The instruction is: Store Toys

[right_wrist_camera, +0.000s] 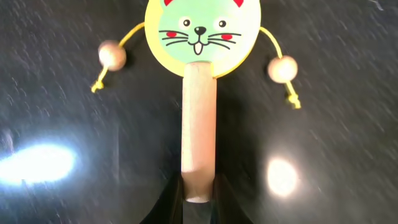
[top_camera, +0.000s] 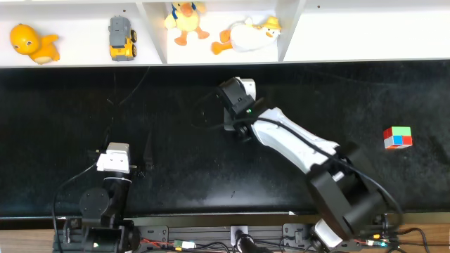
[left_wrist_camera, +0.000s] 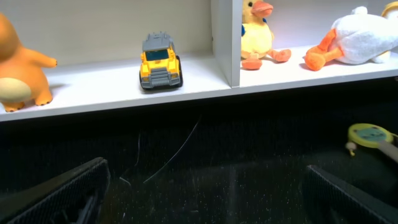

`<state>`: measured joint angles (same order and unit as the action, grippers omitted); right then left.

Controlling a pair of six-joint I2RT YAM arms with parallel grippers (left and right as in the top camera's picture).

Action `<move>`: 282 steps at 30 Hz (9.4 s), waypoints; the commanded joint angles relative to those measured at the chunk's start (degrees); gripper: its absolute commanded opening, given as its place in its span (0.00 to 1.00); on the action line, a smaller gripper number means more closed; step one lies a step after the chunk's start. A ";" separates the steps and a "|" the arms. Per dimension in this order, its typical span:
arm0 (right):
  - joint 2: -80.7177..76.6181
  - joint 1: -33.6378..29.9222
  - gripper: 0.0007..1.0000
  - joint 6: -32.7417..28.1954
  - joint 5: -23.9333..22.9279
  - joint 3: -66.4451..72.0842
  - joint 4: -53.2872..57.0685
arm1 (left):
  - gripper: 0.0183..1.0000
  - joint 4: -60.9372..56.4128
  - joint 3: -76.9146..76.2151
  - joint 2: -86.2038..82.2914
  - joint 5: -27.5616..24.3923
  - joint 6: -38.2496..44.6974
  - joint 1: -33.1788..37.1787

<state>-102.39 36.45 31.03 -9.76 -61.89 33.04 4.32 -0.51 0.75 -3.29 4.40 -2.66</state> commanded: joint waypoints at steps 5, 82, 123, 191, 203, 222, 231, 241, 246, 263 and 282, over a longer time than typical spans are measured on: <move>35.67 -7.93 0.04 -3.37 -5.25 22.43 5.27 | 1.00 0.33 0.04 -0.59 0.44 -1.05 -0.42; 43.91 -49.79 1.00 -58.40 4.09 17.86 18.05 | 1.00 0.33 0.04 -0.59 0.44 -1.05 -0.42; 10.78 -87.65 0.90 -78.20 33.62 6.75 5.90 | 1.00 0.33 0.04 -0.57 0.46 -1.05 -0.42; -7.56 -60.28 0.53 -50.66 32.85 -31.56 0.76 | 1.00 0.33 0.04 -0.57 0.44 -1.05 -0.42; -7.98 -60.15 0.58 -50.71 31.56 -31.56 0.94 | 1.00 0.33 0.04 -0.57 0.44 -1.05 -0.42; 10.10 -60.08 1.00 -51.19 15.26 -12.61 -6.51 | 1.00 0.33 0.04 -0.59 0.44 -1.05 -0.42; 28.46 -58.49 0.99 -51.17 10.14 6.64 -4.48 | 1.00 0.33 0.04 -0.59 0.44 -1.05 -0.42; 46.93 -33.92 1.00 -37.05 -9.77 28.13 -21.51 | 1.00 0.33 0.04 -0.59 0.44 -1.05 -0.42; 49.88 -29.59 1.00 -32.98 -8.35 32.98 -22.67 | 1.00 0.33 0.04 -0.57 0.44 -1.05 -0.42; 91.58 -30.38 1.00 -26.29 -4.59 59.76 -29.99 | 1.00 0.33 0.04 -0.57 0.44 -1.05 -0.42; 102.20 -32.74 1.00 -30.82 2.89 61.64 -29.24 | 1.00 0.33 0.04 -0.59 0.44 -1.05 -0.42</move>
<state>-0.84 4.05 1.76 -7.44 -1.02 4.08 4.34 -0.51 0.69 -3.14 4.40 -2.66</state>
